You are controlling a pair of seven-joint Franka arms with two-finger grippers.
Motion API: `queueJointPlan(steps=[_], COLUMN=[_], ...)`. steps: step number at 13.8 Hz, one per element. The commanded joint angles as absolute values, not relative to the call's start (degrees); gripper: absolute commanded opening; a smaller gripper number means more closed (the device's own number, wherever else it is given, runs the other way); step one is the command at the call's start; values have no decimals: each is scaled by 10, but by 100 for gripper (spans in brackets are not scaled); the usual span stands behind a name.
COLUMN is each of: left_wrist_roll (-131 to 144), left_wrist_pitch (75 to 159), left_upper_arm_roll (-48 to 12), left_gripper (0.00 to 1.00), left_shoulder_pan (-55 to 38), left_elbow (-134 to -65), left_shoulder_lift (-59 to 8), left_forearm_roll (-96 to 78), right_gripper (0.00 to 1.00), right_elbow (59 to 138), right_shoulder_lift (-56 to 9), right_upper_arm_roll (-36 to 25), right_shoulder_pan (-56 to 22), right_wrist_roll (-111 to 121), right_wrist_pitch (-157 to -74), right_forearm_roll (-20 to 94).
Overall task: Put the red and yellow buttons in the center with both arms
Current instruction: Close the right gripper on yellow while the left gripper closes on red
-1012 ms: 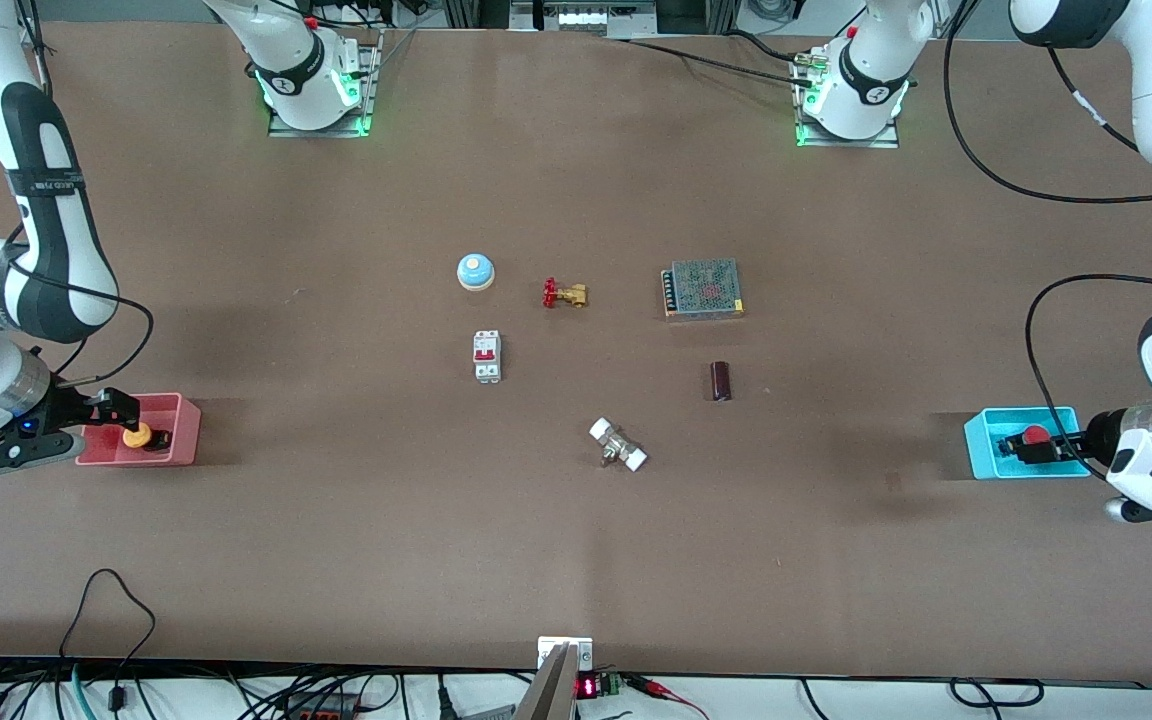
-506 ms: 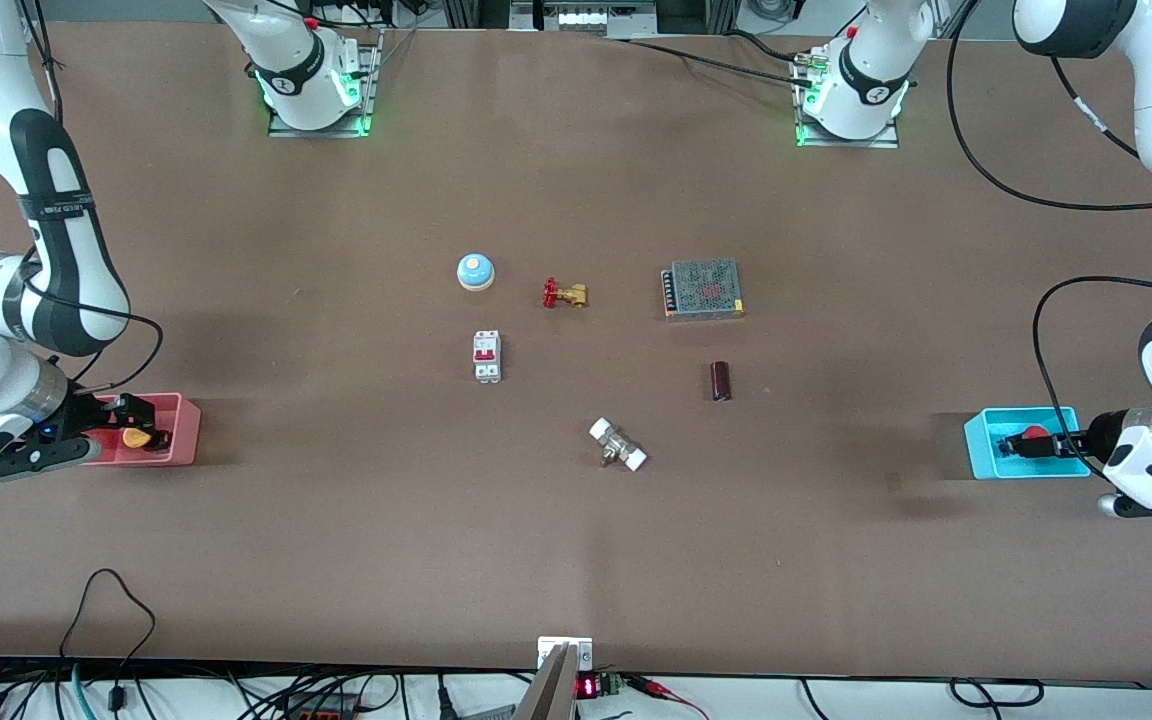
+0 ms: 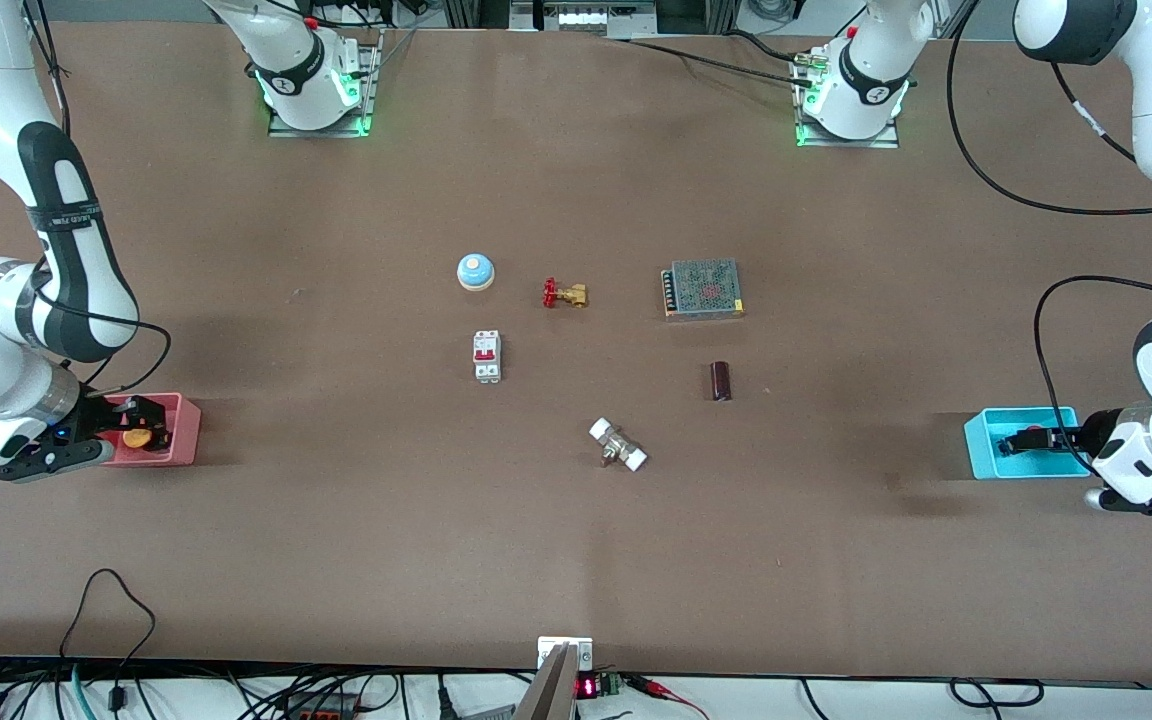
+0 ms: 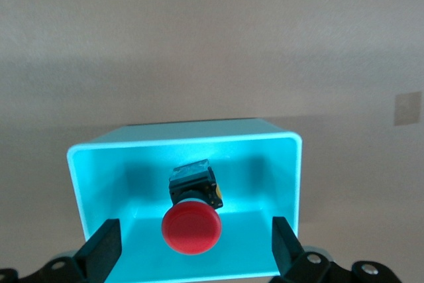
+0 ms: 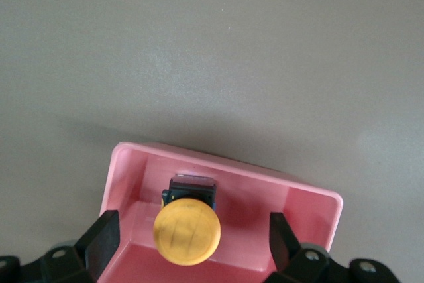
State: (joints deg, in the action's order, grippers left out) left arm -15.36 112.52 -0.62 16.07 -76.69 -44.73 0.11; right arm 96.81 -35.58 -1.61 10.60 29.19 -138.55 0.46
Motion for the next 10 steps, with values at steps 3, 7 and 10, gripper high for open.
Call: queueJointPlan(steps=[3,7,10], left_wrist_roll=[-172,-174,-174], left_wrist_pitch=[1121,1125,1130], left_upper_arm_roll=[-7,-6,-6], left_gripper=[100,100,100], left_shoulder_pan=[168,164,163], left_elbow=[-788,-796,-795], left_shoulder_lift=[-446,-448,-456], left_forearm_roll=[0,2,3], right_gripper=[100,100,100], right_elbow=[965,965,965], right_shoulder_lift=[-359,-366,-367], right_upper_arm_roll=[-13,-13,-13], right_shoulder_pan=[108,108,108], right_wrist_roll=[308,308,308], right_wrist_pitch=[-1414,-1421,-1421], right_forearm_roll=[18,18,18])
